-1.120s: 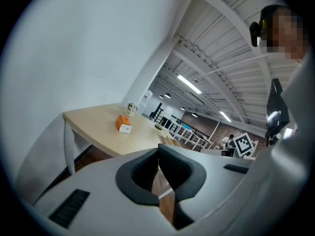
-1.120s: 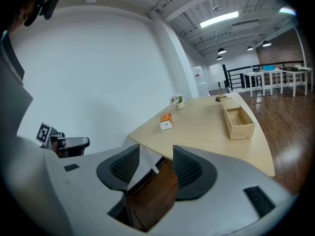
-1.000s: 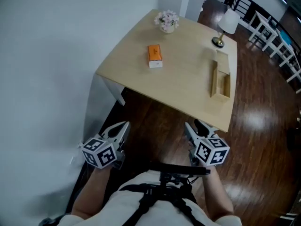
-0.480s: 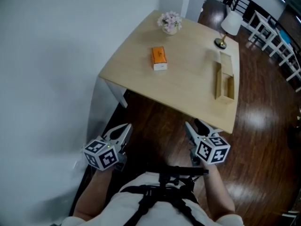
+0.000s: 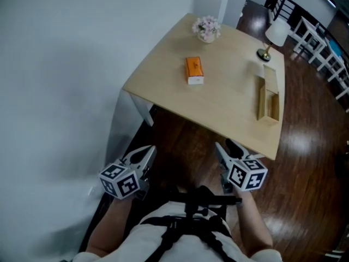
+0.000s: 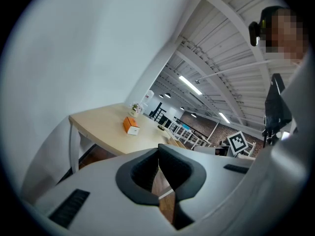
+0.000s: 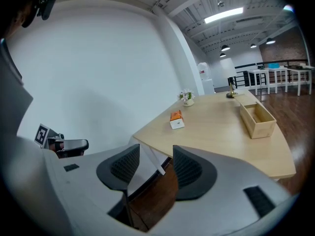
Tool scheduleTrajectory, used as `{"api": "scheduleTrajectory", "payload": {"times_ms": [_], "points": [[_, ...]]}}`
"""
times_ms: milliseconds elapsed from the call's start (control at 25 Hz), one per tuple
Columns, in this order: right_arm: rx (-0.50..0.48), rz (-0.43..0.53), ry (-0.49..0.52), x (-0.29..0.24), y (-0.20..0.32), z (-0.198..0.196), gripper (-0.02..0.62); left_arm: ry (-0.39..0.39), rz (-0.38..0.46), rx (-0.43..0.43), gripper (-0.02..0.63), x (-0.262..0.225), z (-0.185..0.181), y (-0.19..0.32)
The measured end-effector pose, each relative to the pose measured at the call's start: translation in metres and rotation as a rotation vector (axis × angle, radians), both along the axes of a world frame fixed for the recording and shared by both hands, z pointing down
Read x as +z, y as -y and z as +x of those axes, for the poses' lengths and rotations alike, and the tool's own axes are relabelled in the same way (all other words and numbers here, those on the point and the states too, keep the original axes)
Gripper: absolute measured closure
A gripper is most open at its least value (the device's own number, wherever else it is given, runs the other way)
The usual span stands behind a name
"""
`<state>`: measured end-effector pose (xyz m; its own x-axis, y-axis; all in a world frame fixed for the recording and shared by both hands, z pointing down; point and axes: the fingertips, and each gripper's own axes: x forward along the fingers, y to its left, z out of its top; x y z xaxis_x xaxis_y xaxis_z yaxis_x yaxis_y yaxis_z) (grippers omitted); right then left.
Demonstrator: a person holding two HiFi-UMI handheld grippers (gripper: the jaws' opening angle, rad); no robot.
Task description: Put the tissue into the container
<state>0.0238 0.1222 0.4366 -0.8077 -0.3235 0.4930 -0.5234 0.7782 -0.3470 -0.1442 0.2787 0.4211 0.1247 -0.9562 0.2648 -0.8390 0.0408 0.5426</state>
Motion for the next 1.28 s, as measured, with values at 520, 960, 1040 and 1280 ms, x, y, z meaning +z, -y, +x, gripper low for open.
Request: {"api": "scheduleTrajectory", "payload": {"times_ms": [520,960,1040,1280], "points": [[-0.056,-0.033,0.009,0.019,0.036,-0.035,0.399,0.002,-0.037,-0.050,0.604,0.010,-0.016,0.024],[-0.105,-0.052,0.014,0.021,0.117,-0.068,0.399,0.018,-0.061,-0.094,0.604,0.004,-0.035,0.104],[-0.116,-0.050,0.014,0.020,0.132,-0.074,0.399,0.025,-0.062,-0.111,0.604,0.003,-0.040,0.119],[-0.159,-0.054,0.001,0.022,0.167,-0.080,0.399,0.029,-0.064,-0.143,0.604,0.000,-0.043,0.159]]}}
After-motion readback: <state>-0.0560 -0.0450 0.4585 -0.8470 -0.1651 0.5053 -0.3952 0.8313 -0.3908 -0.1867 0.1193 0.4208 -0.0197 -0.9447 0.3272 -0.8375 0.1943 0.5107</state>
